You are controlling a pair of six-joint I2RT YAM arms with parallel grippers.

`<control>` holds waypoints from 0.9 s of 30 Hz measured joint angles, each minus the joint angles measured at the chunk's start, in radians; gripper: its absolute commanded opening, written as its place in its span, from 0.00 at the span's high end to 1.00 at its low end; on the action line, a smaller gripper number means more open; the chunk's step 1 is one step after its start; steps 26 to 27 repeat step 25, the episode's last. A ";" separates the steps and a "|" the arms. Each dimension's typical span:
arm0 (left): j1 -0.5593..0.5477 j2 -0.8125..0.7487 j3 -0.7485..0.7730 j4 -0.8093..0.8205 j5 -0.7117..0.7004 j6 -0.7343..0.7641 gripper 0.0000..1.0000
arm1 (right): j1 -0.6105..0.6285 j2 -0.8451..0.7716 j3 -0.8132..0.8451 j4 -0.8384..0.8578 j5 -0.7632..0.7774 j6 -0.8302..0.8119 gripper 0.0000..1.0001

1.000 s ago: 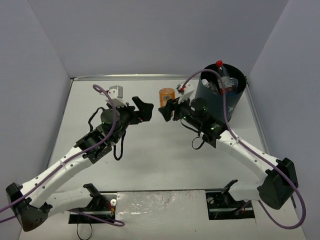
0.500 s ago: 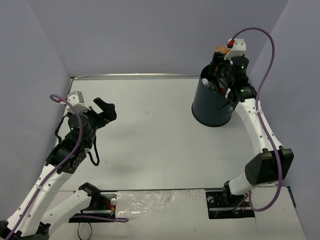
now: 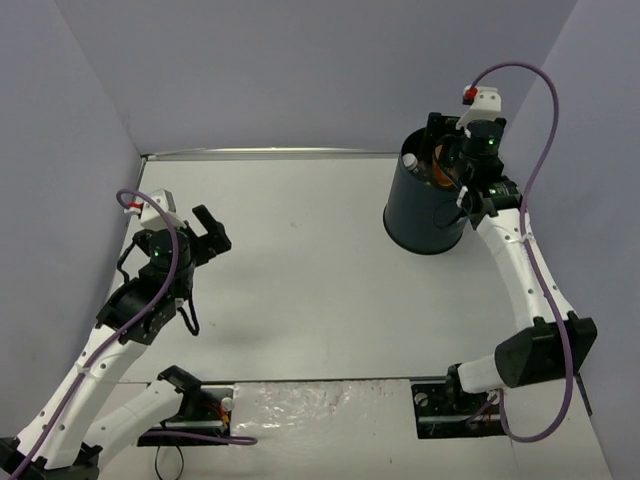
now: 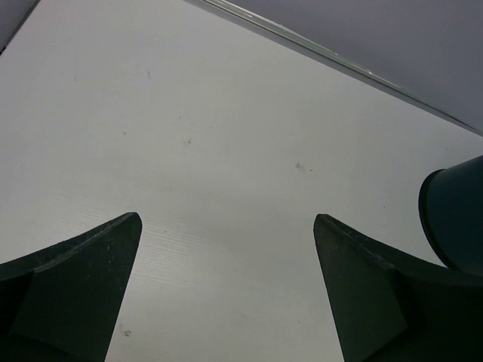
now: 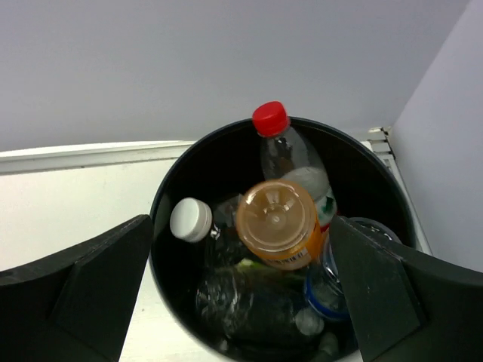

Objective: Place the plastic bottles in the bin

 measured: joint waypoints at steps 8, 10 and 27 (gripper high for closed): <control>0.000 0.000 -0.001 -0.044 -0.032 0.000 0.03 | 0.000 -0.497 -0.271 -0.136 0.111 0.194 0.00; 0.001 0.000 -0.004 -0.056 -0.042 0.000 0.03 | 0.000 -0.595 -0.339 -0.157 0.145 0.245 0.00; 0.007 -0.011 -0.123 -0.084 -0.092 0.029 0.03 | -0.001 -0.734 -0.620 -0.383 0.360 0.460 0.00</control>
